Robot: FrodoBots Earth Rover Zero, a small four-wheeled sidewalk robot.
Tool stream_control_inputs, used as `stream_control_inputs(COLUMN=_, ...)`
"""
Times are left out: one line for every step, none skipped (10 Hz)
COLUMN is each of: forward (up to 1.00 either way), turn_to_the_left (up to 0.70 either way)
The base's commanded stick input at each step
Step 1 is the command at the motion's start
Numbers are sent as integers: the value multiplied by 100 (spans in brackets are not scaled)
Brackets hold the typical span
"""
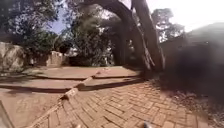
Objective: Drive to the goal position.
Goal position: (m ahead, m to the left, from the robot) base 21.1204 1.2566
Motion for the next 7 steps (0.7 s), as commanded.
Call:
stream_control_inputs(forward=70, turn_to_the_left=-2)
stream_control_inputs(forward=70, turn_to_the_left=-17)
stream_control_inputs(forward=70, turn_to_the_left=-32)
stream_control_inputs(forward=70, turn_to_the_left=-10)
stream_control_inputs(forward=70, turn_to_the_left=0)
stream_control_inputs(forward=70, turn_to_the_left=0)
stream_control_inputs(forward=70, turn_to_the_left=0)
